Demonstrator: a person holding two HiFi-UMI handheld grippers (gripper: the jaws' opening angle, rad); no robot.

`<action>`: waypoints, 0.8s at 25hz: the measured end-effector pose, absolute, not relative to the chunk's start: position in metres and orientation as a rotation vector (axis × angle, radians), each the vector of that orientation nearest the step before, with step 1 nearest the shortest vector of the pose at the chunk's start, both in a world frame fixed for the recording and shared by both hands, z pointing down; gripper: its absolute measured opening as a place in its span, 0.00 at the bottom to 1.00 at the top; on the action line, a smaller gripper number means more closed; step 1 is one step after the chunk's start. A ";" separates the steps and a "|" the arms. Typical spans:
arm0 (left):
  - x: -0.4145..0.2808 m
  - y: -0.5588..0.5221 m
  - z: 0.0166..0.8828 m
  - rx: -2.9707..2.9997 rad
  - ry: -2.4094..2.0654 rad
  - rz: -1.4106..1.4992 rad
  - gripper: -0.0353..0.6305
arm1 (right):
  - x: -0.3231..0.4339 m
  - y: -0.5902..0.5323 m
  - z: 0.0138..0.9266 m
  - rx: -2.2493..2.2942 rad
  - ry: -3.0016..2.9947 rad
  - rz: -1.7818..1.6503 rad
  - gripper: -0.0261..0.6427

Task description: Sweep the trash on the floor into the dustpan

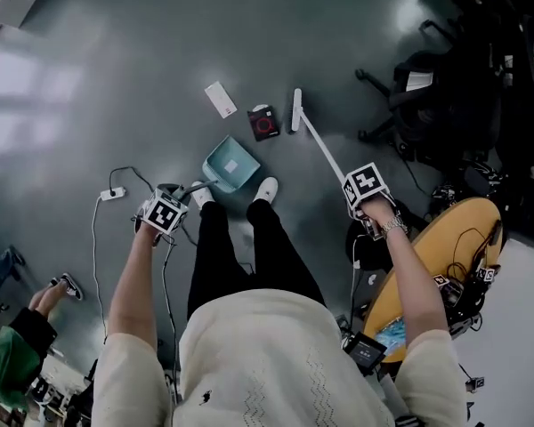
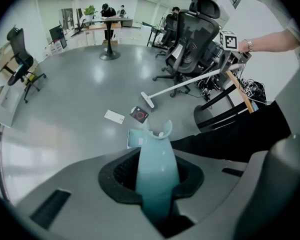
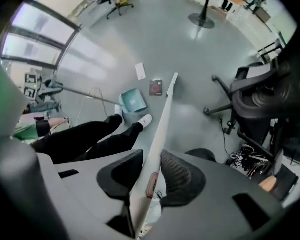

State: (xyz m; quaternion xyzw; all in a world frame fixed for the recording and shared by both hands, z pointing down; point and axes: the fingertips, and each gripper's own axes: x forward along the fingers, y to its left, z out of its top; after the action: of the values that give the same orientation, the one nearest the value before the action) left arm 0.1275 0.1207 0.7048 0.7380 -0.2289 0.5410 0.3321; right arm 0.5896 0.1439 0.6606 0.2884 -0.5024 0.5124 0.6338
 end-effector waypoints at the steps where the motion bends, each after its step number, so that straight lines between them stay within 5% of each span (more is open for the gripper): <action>1: 0.124 0.117 0.708 1.921 -0.601 1.411 0.20 | 0.578 0.147 0.664 0.639 -1.158 1.147 0.22; 11: 0.117 0.088 0.733 1.819 -0.658 1.442 0.20 | 0.506 0.139 0.667 0.415 -1.195 0.788 0.22; 20: 0.106 0.088 0.740 1.826 -0.669 1.412 0.20 | 0.474 0.171 0.659 0.333 -1.200 0.797 0.23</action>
State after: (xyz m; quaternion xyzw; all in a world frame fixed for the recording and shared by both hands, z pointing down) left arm 0.1057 0.0880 0.7395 0.7086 -0.2597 0.5480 0.3608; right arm 0.4738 0.1713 0.6593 0.1519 -0.5467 0.3633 0.7390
